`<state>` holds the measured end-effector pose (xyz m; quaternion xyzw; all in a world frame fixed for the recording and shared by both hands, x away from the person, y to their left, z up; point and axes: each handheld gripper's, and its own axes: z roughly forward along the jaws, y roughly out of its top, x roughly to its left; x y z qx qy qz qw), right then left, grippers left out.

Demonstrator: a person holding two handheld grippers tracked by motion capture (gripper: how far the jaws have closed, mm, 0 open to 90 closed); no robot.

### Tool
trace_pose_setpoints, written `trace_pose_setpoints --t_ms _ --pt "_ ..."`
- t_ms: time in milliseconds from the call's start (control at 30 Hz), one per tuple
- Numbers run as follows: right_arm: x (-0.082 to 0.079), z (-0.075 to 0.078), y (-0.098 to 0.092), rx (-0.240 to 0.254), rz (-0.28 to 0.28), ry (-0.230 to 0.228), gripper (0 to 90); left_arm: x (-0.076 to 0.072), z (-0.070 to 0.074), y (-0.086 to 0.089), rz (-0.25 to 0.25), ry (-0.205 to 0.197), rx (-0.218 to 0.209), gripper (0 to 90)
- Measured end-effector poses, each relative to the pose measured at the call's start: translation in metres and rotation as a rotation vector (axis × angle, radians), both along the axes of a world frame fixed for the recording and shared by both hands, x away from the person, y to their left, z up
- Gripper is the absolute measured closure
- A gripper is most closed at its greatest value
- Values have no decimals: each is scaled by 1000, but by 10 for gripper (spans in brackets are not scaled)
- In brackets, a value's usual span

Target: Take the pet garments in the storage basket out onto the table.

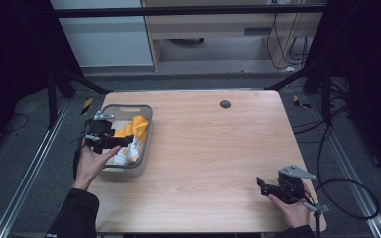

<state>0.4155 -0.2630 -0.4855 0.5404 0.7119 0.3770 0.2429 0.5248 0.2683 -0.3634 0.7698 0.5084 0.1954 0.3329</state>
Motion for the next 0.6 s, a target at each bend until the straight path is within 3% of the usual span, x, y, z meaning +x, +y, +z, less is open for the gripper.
trace_pose_setpoints --t_ms 300,600 --pt "0 0 0 6 0 10 138 10 -3 -4 9 40 46 259" --pt "1 -1 0 -1 7 14 138 16 -9 -8 7 88 62 288"
